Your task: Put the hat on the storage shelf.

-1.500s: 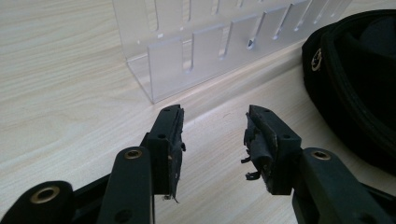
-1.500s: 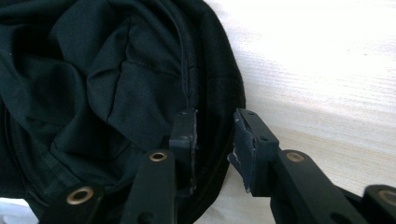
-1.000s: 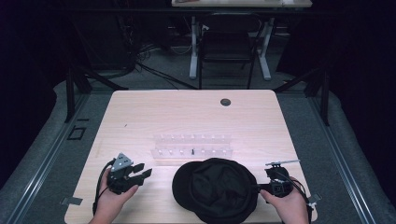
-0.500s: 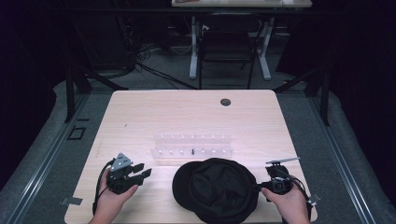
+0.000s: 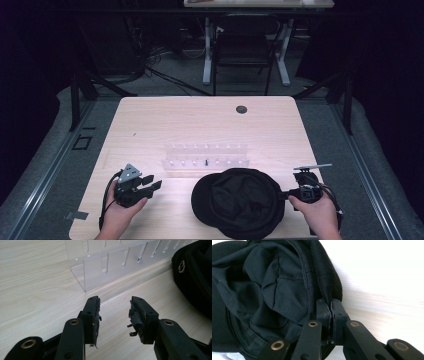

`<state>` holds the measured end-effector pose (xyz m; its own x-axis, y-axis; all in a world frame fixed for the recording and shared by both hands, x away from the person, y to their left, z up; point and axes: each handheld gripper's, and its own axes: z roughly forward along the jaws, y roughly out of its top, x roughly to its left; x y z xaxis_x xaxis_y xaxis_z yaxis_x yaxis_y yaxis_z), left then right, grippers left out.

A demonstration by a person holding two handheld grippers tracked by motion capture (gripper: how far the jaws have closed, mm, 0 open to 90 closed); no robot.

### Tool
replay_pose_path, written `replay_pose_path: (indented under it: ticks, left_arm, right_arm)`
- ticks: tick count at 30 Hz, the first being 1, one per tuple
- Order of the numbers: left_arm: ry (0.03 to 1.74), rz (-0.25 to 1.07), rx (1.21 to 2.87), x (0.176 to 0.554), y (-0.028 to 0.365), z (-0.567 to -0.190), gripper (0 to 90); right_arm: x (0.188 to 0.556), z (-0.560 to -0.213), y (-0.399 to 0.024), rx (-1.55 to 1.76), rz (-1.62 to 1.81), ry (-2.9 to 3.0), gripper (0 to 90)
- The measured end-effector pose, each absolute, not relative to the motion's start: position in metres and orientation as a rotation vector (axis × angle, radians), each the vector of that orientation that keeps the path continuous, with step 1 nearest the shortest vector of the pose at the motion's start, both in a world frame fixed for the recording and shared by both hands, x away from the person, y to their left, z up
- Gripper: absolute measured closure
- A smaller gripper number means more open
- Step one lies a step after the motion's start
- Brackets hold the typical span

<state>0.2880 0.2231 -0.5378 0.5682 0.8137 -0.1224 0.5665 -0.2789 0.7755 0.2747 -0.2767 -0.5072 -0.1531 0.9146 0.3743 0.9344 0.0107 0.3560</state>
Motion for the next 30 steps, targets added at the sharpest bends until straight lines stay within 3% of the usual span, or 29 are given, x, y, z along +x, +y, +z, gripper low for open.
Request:
replay_pose_path:
  ticks: [10, 30]
  left_arm:
    - [1.112, 0.382, 1.975, 0.289, 0.222, -0.540, 58.8]
    - [1.107, 0.375, 1.990, 0.289, 0.220, -0.542, 58.8]
  right_arm:
    - [0.290, -0.491, -0.303, -2.087, -0.711, -2.230, 87.1]
    - [0.313, -0.503, -0.308, -2.095, -0.440, -2.121, 82.6]
